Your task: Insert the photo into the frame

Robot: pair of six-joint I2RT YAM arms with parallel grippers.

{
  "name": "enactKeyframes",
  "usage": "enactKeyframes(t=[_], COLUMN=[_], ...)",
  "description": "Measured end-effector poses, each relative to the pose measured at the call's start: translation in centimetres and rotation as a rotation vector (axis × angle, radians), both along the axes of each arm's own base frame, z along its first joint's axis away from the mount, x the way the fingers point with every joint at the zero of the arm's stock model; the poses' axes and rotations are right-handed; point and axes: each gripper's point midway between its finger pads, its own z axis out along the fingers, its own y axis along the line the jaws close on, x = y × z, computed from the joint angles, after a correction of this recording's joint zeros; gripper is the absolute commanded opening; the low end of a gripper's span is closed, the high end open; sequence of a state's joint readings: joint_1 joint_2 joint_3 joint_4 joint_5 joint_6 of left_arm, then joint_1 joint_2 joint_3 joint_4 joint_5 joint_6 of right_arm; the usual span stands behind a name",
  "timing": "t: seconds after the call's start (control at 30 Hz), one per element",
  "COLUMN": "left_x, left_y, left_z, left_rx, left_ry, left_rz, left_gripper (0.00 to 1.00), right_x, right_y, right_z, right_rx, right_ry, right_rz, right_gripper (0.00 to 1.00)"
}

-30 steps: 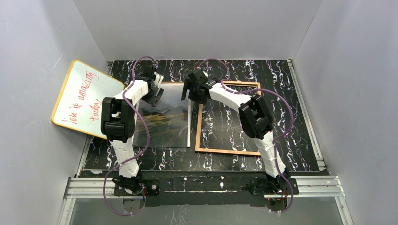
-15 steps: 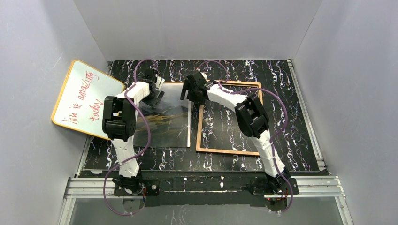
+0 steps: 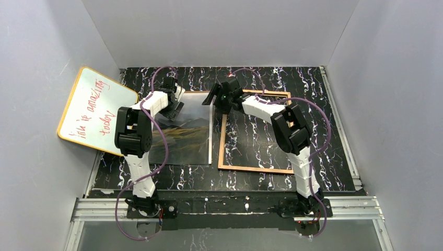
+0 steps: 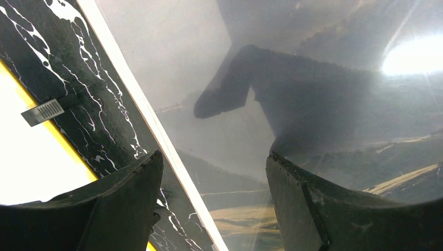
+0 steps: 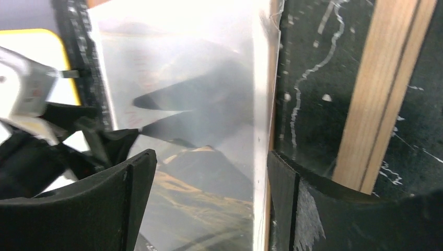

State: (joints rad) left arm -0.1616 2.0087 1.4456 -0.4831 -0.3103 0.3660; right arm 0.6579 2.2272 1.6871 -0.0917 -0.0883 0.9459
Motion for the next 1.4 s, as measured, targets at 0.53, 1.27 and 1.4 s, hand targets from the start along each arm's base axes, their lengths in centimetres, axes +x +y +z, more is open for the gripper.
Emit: enactKeyframes(t=[0.53, 1.27, 1.4], left_x=[0.2, 2.0, 3.5], left_y=[0.2, -2.0, -3.0], left_z=[0.2, 5.4, 8.7], left_rx=[0.026, -0.088, -0.129], left_ry=[-0.006, -0.018, -0.076], left_rz=[-0.011, -0.057, -0.081], left_gripper=[0.71, 0.98, 0.98], right_x=[-0.5, -1.7, -0.7], right_y=[3.3, -0.8, -7.2], right_z=[7.2, 4.3, 7.7], right_rx=[0.275, 0.141, 0.094], right_ry=[-0.076, 0.025, 0.028], right_rz=[0.128, 0.205, 0.169], right_gripper=[0.78, 0.01, 0.01])
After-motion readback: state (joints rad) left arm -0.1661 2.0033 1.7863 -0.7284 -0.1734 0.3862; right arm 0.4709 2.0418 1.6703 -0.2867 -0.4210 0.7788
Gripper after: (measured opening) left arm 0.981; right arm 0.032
